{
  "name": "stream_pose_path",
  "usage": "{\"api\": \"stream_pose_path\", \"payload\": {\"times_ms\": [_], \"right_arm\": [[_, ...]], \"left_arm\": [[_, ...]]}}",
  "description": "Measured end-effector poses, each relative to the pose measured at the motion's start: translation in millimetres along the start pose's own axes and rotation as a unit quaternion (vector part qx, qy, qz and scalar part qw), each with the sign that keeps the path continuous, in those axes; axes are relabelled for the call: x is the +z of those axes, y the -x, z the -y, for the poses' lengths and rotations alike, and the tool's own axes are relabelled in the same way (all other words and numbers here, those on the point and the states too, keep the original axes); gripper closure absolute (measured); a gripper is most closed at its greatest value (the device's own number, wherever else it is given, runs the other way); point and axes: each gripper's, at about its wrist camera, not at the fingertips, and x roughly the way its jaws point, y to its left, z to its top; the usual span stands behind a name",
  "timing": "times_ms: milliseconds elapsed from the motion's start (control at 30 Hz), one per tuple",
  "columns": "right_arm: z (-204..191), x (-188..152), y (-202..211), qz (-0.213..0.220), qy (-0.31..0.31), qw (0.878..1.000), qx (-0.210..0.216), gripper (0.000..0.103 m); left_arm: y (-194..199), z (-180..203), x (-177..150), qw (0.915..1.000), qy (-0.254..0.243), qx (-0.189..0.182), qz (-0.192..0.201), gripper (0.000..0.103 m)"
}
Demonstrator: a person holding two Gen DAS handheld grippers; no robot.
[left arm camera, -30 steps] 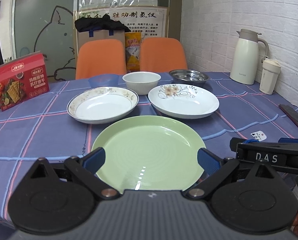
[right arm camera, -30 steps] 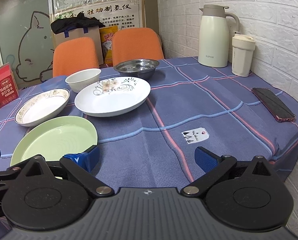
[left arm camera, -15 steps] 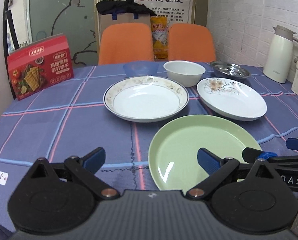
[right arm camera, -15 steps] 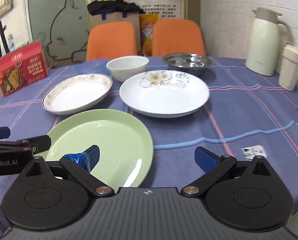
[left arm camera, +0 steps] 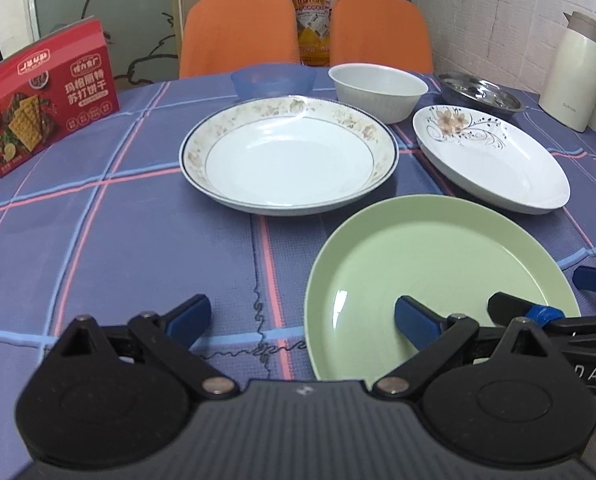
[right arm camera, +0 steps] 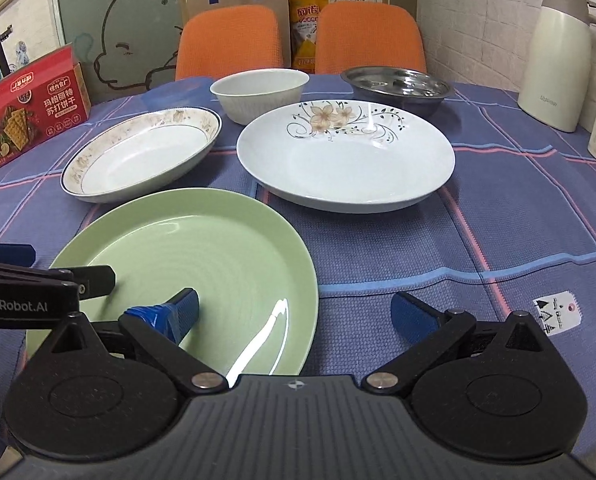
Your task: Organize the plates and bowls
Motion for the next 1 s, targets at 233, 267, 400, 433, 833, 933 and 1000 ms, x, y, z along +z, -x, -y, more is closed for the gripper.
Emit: {"api": "stream_pose_path", "payload": {"times_ms": [233,267,400,433,833,933,1000], "right_arm": [[3,-11,7,0.029,0.022,0.999,0.023,0.013],[1,-8,7,0.022,0.027,0.999,0.029,0.013],[-9,-5,8,0.004,0.056,0.998,0.039,0.014],[-11,-3,7,-0.002,0.065,0.997,0.041,0.014],[-25,-3,4,-0.027,0.095,0.991,0.095,0.015],[-30,-4,4,-0.019,0.085,0.993,0.08,0.015],[-32,-4,6,-0.015,0.08,0.994,0.075,0.015]], "left_arm": [[-1,0,0,0.9997,-0.003,-0.024,0.0,0.005],[-1,1,1,0.9997,-0.005,-0.026,-0.002,0.005],[-1,2,4,0.999,-0.016,-0.036,-0.019,0.005],[-1,3,6,0.9987,-0.019,-0.04,-0.025,0.005],[3,20,7,0.9958,-0.04,-0.075,-0.033,0.019],[3,23,7,0.9968,-0.034,-0.067,-0.029,0.019],[5,22,7,0.9968,-0.028,-0.068,-0.03,0.025]]}}
